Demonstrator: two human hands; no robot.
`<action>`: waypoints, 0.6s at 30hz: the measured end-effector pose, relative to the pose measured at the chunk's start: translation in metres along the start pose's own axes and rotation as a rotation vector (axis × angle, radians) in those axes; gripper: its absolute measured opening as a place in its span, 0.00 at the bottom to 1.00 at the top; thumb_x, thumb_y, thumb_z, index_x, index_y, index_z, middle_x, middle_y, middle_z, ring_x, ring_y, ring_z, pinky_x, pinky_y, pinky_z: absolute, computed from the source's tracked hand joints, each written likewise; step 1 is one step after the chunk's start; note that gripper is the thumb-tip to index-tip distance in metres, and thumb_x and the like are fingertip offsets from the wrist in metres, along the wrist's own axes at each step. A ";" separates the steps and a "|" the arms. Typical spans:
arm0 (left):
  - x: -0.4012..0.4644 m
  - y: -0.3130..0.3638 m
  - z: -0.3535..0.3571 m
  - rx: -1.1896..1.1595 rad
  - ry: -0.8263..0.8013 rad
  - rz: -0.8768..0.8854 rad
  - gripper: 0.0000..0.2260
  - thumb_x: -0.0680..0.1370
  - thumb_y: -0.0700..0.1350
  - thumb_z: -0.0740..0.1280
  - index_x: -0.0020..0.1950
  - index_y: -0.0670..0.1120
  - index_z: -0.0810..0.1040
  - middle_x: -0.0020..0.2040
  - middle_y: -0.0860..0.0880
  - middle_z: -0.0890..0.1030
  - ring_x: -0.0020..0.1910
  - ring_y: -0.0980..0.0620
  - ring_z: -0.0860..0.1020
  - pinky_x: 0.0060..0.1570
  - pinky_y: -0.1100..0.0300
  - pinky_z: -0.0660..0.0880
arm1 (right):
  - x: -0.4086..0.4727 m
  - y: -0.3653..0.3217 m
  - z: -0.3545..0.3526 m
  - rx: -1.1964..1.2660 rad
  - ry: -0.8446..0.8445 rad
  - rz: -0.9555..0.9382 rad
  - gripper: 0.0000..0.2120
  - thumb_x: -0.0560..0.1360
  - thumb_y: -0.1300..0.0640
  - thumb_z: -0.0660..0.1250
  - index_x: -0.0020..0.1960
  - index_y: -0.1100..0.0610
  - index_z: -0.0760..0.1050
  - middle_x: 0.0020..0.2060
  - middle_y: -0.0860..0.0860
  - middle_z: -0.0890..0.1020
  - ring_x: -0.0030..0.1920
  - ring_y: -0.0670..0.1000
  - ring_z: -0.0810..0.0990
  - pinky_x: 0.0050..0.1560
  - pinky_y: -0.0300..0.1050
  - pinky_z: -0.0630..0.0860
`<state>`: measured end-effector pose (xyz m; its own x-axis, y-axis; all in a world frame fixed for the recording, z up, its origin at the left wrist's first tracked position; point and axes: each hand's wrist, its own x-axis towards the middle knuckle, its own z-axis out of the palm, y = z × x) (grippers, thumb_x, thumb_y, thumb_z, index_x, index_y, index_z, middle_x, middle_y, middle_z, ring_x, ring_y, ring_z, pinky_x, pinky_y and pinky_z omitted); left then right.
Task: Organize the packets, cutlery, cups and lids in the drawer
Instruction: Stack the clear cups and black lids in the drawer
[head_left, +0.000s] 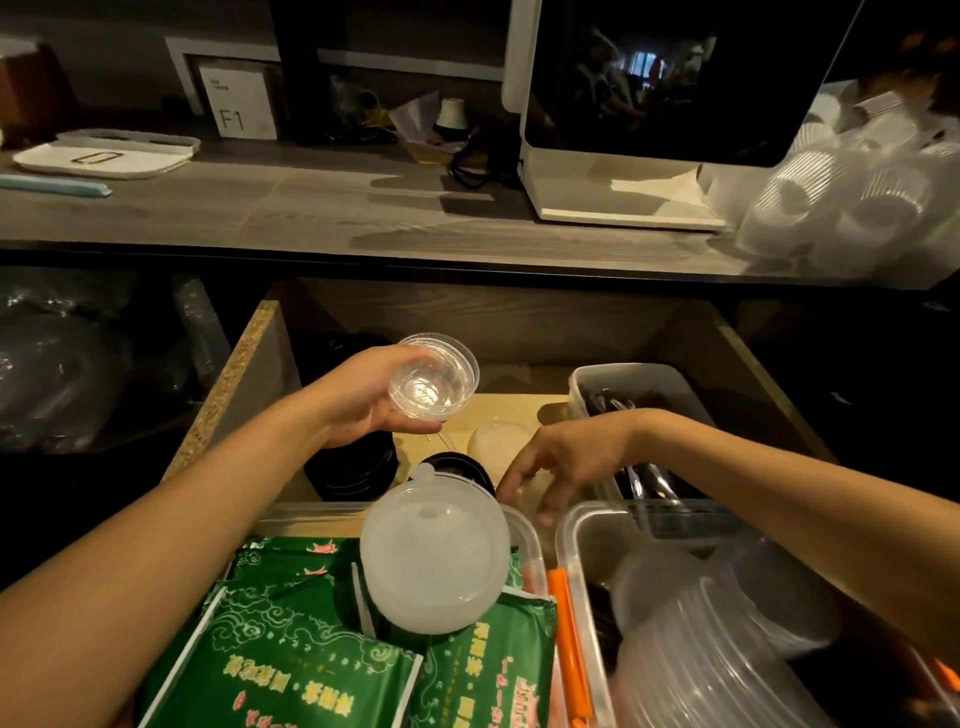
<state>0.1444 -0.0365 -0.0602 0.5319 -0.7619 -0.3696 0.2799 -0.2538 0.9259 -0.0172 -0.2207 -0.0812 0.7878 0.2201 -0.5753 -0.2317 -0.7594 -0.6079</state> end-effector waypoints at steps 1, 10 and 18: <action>0.000 0.000 0.000 0.003 -0.001 -0.001 0.13 0.83 0.48 0.62 0.65 0.45 0.76 0.61 0.41 0.79 0.50 0.41 0.84 0.34 0.54 0.82 | 0.002 0.002 0.000 0.023 0.003 -0.008 0.20 0.73 0.59 0.74 0.65 0.52 0.78 0.61 0.48 0.81 0.62 0.47 0.78 0.65 0.45 0.73; 0.003 0.000 0.001 0.007 0.010 -0.006 0.15 0.84 0.48 0.61 0.68 0.44 0.74 0.59 0.41 0.81 0.43 0.46 0.86 0.34 0.55 0.82 | 0.012 0.016 0.000 -0.046 0.275 -0.092 0.08 0.75 0.63 0.71 0.53 0.60 0.84 0.47 0.51 0.86 0.47 0.47 0.84 0.55 0.41 0.79; 0.001 -0.003 0.007 0.017 -0.011 -0.015 0.11 0.84 0.49 0.60 0.61 0.47 0.78 0.58 0.43 0.82 0.47 0.48 0.86 0.39 0.53 0.83 | 0.014 0.021 -0.005 -0.034 0.496 -0.052 0.03 0.75 0.60 0.71 0.47 0.56 0.83 0.41 0.48 0.84 0.42 0.43 0.82 0.48 0.38 0.78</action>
<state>0.1389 -0.0407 -0.0629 0.5189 -0.7646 -0.3824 0.2739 -0.2751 0.9216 -0.0076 -0.2365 -0.0991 0.9762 -0.0526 -0.2103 -0.1723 -0.7768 -0.6057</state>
